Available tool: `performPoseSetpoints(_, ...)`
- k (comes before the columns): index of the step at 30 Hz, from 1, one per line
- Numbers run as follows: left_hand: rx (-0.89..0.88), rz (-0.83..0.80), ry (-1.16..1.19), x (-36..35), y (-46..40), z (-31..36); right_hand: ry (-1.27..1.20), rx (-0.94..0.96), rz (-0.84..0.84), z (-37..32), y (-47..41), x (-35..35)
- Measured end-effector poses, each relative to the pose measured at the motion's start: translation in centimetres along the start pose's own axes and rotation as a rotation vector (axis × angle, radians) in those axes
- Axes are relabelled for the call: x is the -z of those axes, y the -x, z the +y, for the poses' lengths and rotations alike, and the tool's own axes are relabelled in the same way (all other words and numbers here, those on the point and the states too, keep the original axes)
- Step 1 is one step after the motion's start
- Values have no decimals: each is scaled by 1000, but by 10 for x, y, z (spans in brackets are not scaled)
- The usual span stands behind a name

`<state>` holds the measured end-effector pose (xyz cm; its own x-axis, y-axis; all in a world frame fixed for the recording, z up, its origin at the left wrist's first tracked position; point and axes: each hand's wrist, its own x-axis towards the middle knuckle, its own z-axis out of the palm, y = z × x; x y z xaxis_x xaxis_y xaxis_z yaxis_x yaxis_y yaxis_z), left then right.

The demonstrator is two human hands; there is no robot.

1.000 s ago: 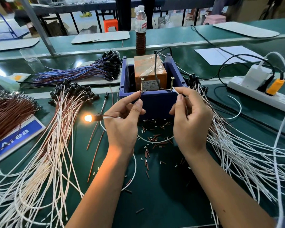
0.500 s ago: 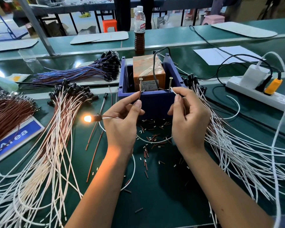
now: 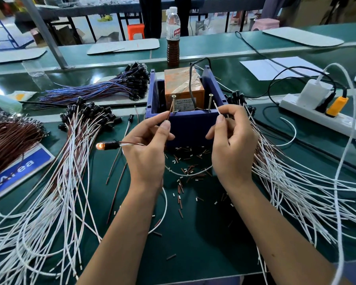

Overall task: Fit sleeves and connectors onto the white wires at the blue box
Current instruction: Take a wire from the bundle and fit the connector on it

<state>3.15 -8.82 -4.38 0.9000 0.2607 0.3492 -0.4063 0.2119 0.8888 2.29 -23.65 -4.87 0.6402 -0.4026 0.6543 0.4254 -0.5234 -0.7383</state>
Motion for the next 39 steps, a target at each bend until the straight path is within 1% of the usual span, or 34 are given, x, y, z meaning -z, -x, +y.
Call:
performPoseSetpoints(4,-19,-9,20,-6,6,10,50,-11,12,-9,-12,14)
performPoseSetpoints(7,28,-93,68,-22,9,23,46,-82,-52,-21,-28,37)
performPoseSetpoints(9,63,-176,100,-35,9,34,25,-132,-53,-29,-42,60)
performPoseSetpoints(11,84,-242,134,-50,6,44,27,-170,30,-38,-58,87)
performPoseSetpoints(13,127,-281,172,-69,4,54,145,-166,142,-46,-74,114)
performPoseSetpoints(15,241,-324,234,-91,1,63,231,-108,174,-58,-84,135)
performPoseSetpoints(16,313,-350,273,-104,-1,67,240,-50,137,-65,-86,140)
performPoseSetpoints(18,447,-392,358,-132,-5,74,272,21,-34,-77,-85,144)
performPoseSetpoints(19,500,-400,393,-147,-8,77,304,-2,-158,-80,-84,144)
performPoseSetpoints(21,570,-403,446,-174,-14,79,389,-118,-417,-81,-83,142)
performPoseSetpoints(22,588,-414,471,-185,-16,78,405,-178,-509,-79,-83,142)
performPoseSetpoints(23,597,-428,483,-195,-18,77,403,-217,-553,-76,-81,143)
performPoseSetpoints(24,609,-447,491,-204,-21,74,408,-226,-554,-71,-81,145)
performPoseSetpoints(27,701,-473,479,-228,-33,64,430,-209,-450,-52,-80,150)
performPoseSetpoints(28,734,-462,456,-236,-37,58,418,-225,-431,-44,-80,151)
performPoseSetpoints(30,744,-436,232,-246,-42,45,445,-264,-438,-25,-79,148)
performPoseSetpoints(32,636,-417,-124,-245,-40,30,575,-267,-474,-3,-76,140)
performPoseSetpoints(34,508,-420,-431,-239,-35,13,708,-270,-509,18,-70,130)
performPoseSetpoints(36,403,-432,-650,-230,-29,1,791,-304,-515,31,-62,124)
performPoseSetpoints(39,307,-481,-909,-219,-28,-15,824,-301,-503,44,-48,118)
